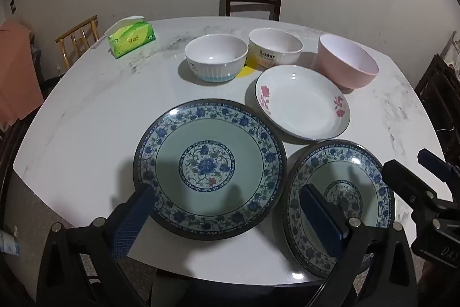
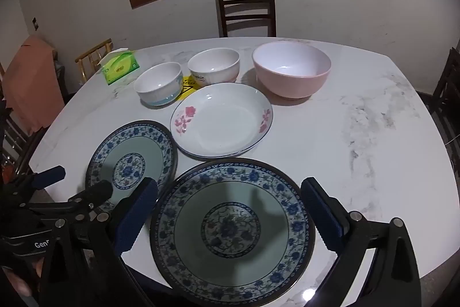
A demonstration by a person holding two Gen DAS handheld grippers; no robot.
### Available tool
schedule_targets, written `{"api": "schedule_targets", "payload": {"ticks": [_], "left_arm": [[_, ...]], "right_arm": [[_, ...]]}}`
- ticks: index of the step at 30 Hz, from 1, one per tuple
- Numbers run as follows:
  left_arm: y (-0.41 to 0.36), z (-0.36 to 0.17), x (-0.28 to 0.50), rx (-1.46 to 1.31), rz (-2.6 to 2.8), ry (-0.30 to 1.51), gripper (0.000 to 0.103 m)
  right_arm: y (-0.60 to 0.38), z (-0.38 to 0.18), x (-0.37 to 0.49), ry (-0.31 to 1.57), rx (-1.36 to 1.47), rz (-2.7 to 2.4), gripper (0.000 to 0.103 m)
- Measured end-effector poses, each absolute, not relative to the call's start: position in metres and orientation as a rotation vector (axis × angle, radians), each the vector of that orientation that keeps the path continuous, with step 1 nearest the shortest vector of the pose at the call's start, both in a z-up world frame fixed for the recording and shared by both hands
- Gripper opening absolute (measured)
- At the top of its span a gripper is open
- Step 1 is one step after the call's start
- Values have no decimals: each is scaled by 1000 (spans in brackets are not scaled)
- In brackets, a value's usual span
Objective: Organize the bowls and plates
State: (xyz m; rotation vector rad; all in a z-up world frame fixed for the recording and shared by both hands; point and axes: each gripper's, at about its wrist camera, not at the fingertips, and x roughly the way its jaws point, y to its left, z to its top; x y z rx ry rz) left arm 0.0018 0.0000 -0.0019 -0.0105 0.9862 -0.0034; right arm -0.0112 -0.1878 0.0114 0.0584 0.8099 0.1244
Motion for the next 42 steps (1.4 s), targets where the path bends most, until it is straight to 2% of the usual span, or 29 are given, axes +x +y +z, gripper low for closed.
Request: {"api": "schedule_targets", "payload": {"ticks": [42], "left_arm": [[8, -21, 12, -38, 12, 1061, 103]], "right_arm": [[-174, 0, -3, 868, 61, 149, 98]]}}
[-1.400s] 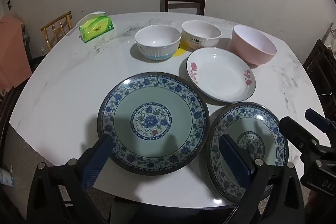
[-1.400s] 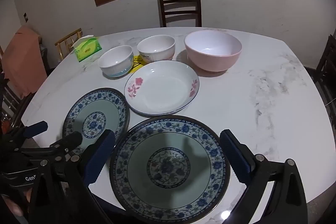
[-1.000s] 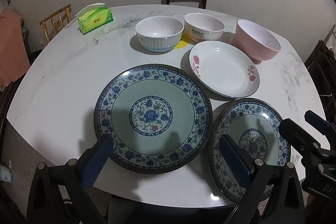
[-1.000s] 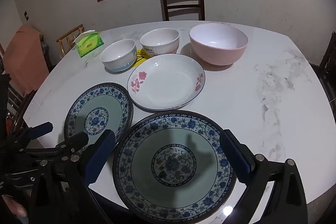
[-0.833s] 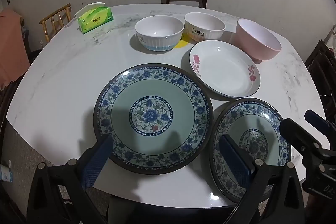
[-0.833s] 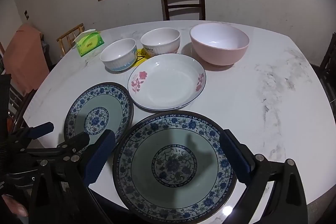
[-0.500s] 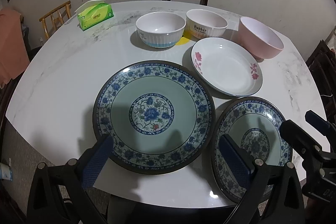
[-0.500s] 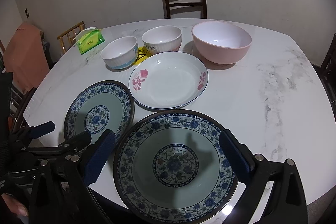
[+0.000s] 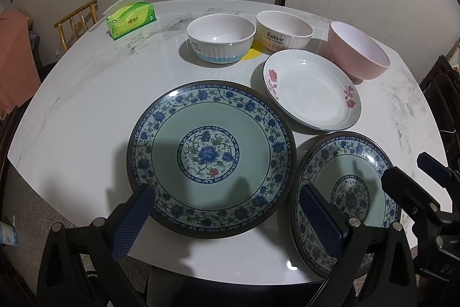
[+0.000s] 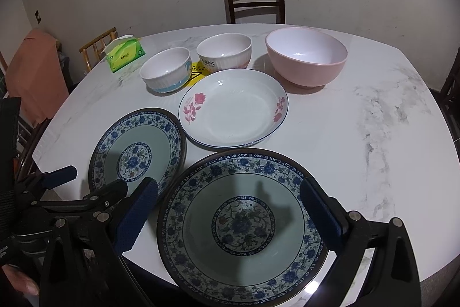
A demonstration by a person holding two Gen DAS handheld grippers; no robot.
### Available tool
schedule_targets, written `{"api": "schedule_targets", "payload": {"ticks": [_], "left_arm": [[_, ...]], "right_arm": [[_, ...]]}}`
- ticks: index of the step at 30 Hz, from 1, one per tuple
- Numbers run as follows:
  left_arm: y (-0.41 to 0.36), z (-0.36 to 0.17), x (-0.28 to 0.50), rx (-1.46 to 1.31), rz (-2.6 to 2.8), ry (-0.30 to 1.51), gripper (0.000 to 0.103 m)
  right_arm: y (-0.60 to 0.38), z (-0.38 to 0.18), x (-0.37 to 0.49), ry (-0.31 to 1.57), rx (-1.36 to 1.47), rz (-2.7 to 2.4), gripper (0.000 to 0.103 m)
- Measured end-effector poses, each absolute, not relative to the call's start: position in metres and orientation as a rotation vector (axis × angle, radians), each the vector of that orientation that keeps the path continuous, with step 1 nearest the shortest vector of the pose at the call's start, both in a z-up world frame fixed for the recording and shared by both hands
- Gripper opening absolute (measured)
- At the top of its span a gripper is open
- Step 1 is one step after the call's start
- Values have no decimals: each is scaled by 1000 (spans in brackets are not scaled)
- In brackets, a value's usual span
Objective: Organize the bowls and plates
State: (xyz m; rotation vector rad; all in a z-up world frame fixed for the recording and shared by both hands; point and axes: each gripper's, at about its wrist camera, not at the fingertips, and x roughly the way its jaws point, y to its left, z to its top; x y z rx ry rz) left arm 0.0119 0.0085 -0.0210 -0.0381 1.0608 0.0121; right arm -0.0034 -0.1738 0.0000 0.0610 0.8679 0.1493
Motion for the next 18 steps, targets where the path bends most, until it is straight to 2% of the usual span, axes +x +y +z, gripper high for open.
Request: {"api": "schedule_targets", "payload": {"ticks": [18], "left_arm": [[10, -21, 11, -39, 19, 1065, 103]], "right_arm": [[-172, -1, -5, 877, 72, 163, 95]]}}
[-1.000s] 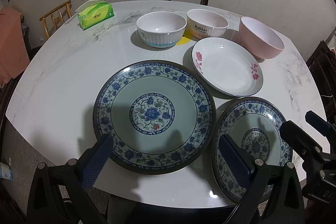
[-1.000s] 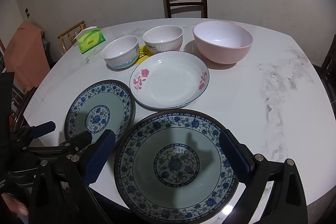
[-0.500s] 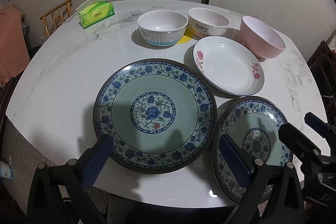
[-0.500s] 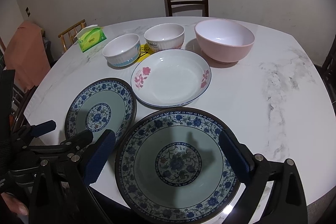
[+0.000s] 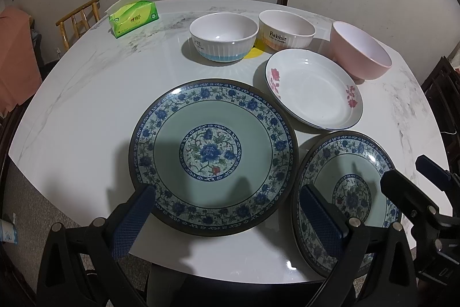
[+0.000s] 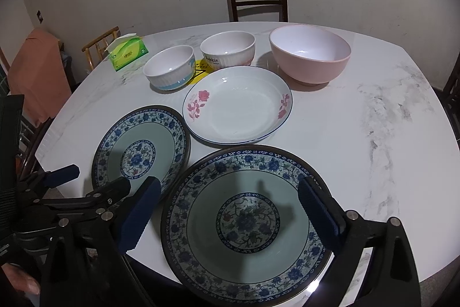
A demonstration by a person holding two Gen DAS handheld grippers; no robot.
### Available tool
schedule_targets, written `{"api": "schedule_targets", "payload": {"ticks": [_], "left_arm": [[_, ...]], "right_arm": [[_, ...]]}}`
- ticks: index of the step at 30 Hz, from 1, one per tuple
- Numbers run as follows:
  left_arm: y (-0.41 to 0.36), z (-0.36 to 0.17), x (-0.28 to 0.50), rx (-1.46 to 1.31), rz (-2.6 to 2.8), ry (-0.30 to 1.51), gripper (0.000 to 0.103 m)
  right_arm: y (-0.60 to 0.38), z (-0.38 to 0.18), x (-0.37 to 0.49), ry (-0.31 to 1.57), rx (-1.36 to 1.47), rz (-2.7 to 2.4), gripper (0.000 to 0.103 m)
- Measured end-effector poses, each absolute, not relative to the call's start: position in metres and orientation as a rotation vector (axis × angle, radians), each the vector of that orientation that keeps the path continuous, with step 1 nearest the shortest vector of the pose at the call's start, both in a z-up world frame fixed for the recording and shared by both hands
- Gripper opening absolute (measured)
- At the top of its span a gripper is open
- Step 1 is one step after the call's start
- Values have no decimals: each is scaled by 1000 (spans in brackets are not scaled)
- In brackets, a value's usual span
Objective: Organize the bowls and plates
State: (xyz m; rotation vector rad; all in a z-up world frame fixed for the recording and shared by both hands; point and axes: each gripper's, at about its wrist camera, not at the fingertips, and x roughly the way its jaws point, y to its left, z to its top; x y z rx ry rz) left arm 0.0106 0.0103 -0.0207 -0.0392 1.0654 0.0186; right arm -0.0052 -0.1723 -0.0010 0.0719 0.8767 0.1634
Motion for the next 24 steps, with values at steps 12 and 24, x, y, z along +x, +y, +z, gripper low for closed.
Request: {"api": "schedule_targets", "payload": {"ticks": [12, 24], "left_arm": [[11, -20, 11, -46, 26, 1067, 103], [23, -21, 17, -68, 37, 1064, 101]], "right_arm": [[-170, -1, -4, 883, 71, 179, 94], [-164, -3, 4, 903, 72, 227, 87]]}}
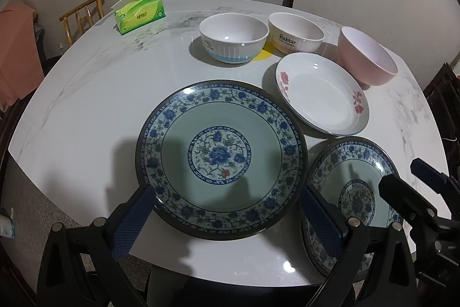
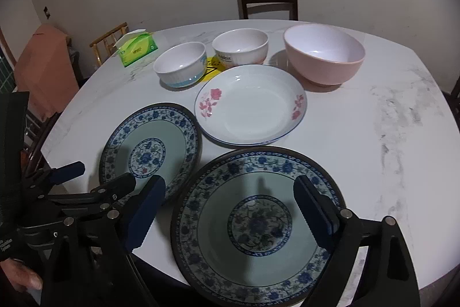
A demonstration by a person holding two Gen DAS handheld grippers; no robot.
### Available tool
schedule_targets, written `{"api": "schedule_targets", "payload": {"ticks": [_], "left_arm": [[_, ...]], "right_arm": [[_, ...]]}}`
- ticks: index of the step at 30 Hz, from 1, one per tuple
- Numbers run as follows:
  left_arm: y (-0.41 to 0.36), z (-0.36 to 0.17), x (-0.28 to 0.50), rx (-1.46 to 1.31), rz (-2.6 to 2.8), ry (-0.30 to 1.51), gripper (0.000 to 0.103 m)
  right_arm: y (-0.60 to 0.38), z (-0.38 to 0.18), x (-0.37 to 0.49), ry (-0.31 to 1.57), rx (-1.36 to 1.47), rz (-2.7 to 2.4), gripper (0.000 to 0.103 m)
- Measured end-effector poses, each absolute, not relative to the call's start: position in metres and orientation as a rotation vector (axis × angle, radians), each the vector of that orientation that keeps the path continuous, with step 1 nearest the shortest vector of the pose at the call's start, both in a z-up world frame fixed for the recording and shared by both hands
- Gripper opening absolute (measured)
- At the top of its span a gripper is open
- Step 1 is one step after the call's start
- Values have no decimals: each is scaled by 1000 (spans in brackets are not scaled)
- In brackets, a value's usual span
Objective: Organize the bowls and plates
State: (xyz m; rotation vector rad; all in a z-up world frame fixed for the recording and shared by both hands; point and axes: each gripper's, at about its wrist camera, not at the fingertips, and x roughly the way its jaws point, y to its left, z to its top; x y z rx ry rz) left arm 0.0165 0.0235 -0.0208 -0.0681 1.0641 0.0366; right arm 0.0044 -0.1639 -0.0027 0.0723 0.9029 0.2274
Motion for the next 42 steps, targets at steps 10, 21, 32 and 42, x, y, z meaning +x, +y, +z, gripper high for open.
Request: {"api": "schedule_targets", "payload": {"ticks": [10, 21, 32, 42], "left_arm": [[59, -20, 26, -175, 46, 1081, 89], [135, -29, 43, -456, 39, 1148, 58], [175, -61, 55, -632, 34, 1235, 54], [181, -78, 60, -635, 21, 1269, 48]], "right_arm": [[-159, -11, 25, 965, 126, 363, 68], [-150, -35, 72, 1098, 246, 481, 40], [-136, -59, 105, 1185, 278, 489, 34], [-128, -73, 119, 1235, 276, 485, 28]]}}
